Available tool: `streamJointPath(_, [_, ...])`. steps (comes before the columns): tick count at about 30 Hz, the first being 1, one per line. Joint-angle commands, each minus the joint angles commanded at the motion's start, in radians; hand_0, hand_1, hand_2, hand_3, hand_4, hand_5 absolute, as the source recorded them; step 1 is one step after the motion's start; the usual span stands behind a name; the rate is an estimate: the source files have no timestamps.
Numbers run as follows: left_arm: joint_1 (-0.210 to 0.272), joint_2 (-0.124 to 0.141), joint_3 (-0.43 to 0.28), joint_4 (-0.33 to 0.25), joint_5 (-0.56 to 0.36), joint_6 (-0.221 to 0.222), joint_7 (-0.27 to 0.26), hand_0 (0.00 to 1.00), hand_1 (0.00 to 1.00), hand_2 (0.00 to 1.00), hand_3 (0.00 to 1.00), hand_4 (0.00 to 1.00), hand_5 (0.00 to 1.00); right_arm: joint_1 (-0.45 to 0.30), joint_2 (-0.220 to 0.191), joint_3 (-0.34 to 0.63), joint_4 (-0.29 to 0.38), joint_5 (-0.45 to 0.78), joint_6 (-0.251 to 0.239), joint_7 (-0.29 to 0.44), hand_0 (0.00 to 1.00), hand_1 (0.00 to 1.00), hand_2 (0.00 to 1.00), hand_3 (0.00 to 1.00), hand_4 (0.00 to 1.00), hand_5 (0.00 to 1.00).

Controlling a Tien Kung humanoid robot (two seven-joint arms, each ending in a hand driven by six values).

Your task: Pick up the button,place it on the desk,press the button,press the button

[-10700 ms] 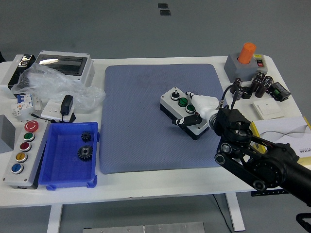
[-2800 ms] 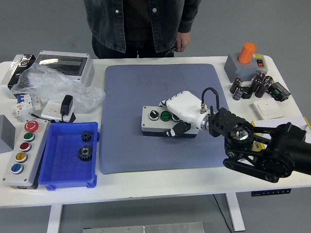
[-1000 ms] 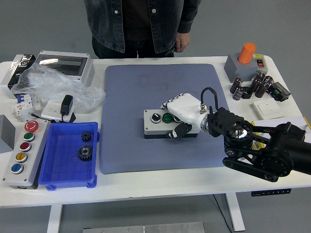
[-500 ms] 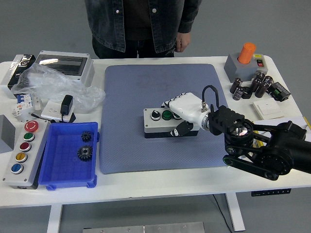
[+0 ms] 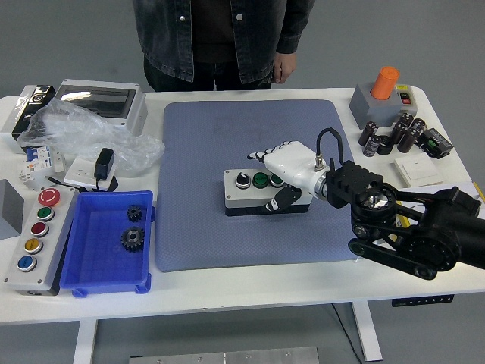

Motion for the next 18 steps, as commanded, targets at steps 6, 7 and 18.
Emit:
streamJointPath(6, [0.001, 0.0, 0.008, 0.0, -0.009, -0.003, -0.005, 0.683, 0.703, 0.629, 0.62, 0.552, 0.411, -0.031, -0.06, 0.101, 0.099, -0.01, 0.05, -0.006, 0.82, 0.78, 0.862, 0.998, 0.998, 0.552])
streamJointPath(7, [0.002, 0.0, 0.012, 0.0, -0.014, -0.005, -0.008, 0.683, 0.703, 0.629, 0.62, 0.552, 0.411, -0.045, -0.08, 0.126, 0.124, -0.016, 0.059, -0.011, 0.82, 0.78, 0.862, 0.998, 0.998, 0.552])
streamJointPath(18, [0.008, -0.002, 0.011, 0.001, -0.025, -0.011, -0.024, 0.683, 0.704, 0.63, 0.62, 0.54, 0.415, -0.261, -0.289, 0.406, 0.397, -0.151, 0.017, -0.094, 0.83, 0.778, 0.89, 0.998, 0.998, 0.623])
